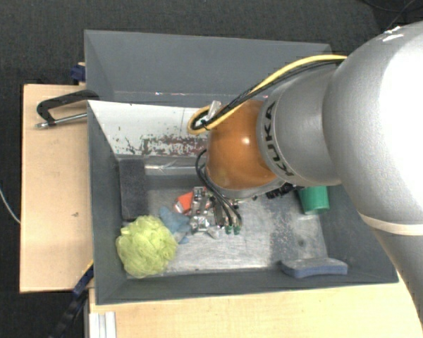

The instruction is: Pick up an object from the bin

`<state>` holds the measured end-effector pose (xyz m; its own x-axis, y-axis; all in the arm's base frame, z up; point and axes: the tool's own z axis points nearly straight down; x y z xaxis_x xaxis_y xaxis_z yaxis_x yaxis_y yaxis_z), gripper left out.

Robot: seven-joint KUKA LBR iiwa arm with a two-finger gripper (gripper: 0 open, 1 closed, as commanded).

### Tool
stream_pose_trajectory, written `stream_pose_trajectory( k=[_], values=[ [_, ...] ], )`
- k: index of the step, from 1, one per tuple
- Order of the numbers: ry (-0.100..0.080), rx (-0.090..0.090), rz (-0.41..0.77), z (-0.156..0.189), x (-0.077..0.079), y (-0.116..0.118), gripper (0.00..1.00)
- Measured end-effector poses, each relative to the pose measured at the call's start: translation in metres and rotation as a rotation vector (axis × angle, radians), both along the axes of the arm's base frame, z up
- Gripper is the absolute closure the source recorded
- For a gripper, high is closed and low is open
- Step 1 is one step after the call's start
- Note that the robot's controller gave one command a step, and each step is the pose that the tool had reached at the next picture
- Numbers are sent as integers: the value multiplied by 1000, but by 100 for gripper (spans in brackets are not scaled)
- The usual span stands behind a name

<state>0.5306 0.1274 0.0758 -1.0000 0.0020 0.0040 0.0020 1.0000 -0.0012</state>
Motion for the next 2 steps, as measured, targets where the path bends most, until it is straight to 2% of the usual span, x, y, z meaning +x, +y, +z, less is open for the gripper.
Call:
stream_pose_trajectory(
  k=[1, 2],
  values=[
    [0, 0, 0, 0, 0, 0, 100],
    [-16, 4, -22, 172, 19, -19, 100]
  ],
)
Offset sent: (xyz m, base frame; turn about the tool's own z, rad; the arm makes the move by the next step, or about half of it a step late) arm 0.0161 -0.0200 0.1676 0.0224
